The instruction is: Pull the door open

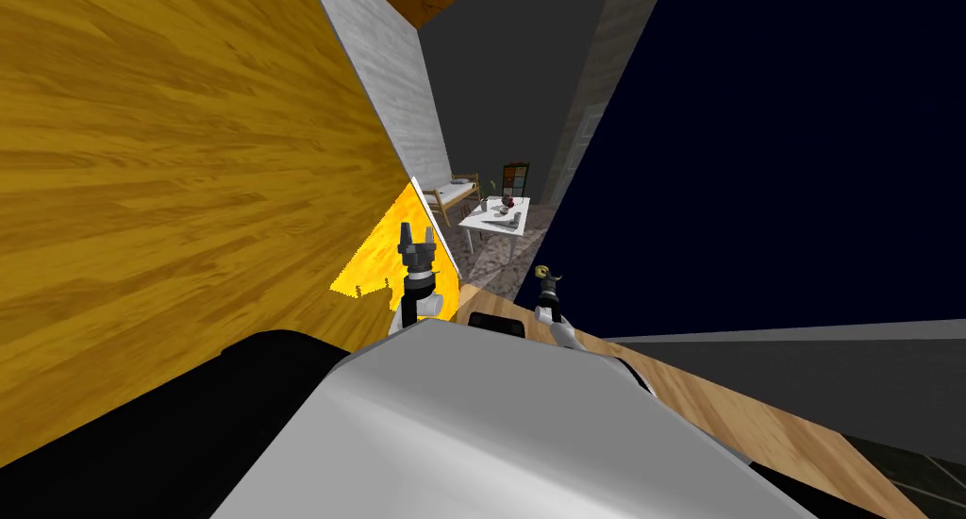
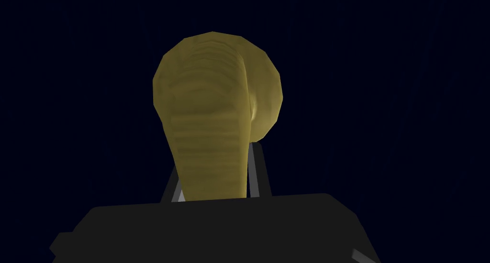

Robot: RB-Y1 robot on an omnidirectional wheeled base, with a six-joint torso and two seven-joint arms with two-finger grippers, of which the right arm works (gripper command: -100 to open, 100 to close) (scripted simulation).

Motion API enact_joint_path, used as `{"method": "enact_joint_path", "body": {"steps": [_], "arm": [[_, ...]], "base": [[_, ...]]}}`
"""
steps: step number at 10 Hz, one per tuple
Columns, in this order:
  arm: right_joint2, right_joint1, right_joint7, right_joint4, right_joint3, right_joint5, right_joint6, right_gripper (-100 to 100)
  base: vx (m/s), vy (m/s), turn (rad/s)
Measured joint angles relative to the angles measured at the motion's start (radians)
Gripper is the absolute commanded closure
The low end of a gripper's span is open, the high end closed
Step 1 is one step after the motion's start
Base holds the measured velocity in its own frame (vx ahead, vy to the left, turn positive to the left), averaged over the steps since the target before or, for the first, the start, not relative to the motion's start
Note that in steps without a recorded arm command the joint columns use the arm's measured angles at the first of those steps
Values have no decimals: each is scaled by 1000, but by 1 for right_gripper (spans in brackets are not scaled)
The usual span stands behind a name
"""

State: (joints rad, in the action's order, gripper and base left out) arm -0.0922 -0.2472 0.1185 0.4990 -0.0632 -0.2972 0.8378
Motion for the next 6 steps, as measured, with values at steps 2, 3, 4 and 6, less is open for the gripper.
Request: {"method": "enact_joint_path", "body": {"steps": [2,3,4,6], "arm": [[2,3,1,-3,1,1,-3,100],[3,4,2,-4,1,1,-4,100],[3,4,2,-4,1,1,-4,100],[4,-1,0,-3,4,-2,-6,100]], "base": [[-16,0,1],[0,0,0],[-71,-27,6],[-150,-40,23]]}}
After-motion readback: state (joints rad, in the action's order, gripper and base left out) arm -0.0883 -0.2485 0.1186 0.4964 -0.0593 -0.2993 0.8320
